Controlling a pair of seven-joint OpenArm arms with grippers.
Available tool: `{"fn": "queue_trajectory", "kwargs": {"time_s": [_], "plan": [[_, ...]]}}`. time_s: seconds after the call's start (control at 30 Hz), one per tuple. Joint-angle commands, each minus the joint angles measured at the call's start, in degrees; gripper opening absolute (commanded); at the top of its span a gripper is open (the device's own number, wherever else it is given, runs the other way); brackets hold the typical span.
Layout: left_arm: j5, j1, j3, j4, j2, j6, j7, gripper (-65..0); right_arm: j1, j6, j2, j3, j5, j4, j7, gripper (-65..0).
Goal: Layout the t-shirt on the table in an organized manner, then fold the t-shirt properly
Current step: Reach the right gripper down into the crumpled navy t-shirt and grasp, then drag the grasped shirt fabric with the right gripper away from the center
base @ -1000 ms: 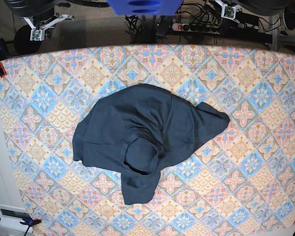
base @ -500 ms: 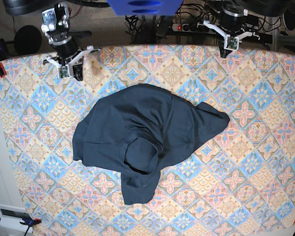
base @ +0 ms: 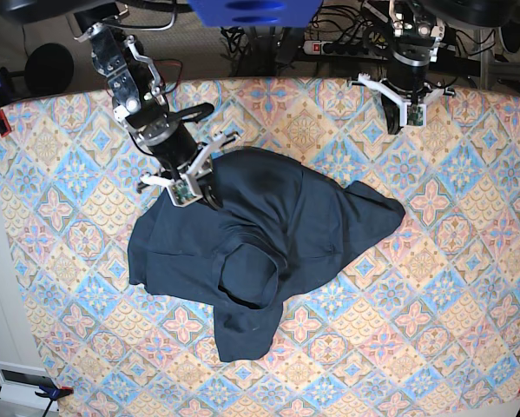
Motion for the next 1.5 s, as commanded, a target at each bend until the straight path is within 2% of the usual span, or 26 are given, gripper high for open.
{"fn": "queue_trajectory", "kwargs": {"time_s": [0.0,0.1,0.23,0.4,0.5,0.57,0.73,0.97,1.33,1.4,1.47], "plan": [[-0.8,-0.7,-0.3,1.3,-0.5,0.1,0.5,-64.2,3.2,-0.1,0.1,-1.2,0.3,1.0,0.5,-64.7],[-3.0,-2.9,-0.3,1.3,-0.5,0.1,5.3,-64.2,10.2,-0.1,-1.5,-5.3,0.3,0.8,-6.5,-63.7],[-5.5,-3.9,-0.2,1.3,-0.5,0.1,8.9,-63.5,17.7,-0.1,-5.1,-8.9,0.3,0.1,-14.3,-55.7],[-6.6,-4.1,-0.2,1.2,-0.5,0.1,9.1,-63.4,23.9,-0.1,-6.6,-12.1,0.4,-3.8,-16.1,-41.0],[-6.6,-4.1,-0.2,1.2,-0.5,0.1,9.1,-63.4,26.5,-0.1,-8.6,-13.4,0.4,-9.4,-16.0,-35.8],[-6.6,-4.1,-0.2,1.2,-0.5,0.1,9.1,-63.4,27.5,-0.1,-10.3,-13.5,0.4,-13.1,-15.8,-34.7],[-6.6,-4.1,-0.2,1.1,-0.5,0.1,9.1,-63.4,28.9,-0.1,-12.4,-13.5,0.4,-19.7,-15.5,-34.7],[-6.6,-4.0,-0.2,1.1,-0.5,0.1,9.1,-63.3,32.0,-0.1,-12.5,-13.5,0.4,-26.8,-12.7,-34.7],[-6.6,-3.9,-0.2,1.1,-0.5,0.1,9.1,-63.3,32.0,-0.1,-12.5,-13.5,0.4,-33.7,-12.3,-35.0],[-6.6,-3.9,-0.2,1.0,-0.5,0.1,9.1,-63.3,31.9,-0.1,-12.5,-13.5,0.4,-33.7,-12.3,-39.3],[-6.6,-3.9,-0.2,0.9,-0.5,0.1,9.1,-63.3,31.8,-0.1,-12.5,-13.4,0.5,-33.0,-12.3,-50.1]]}}
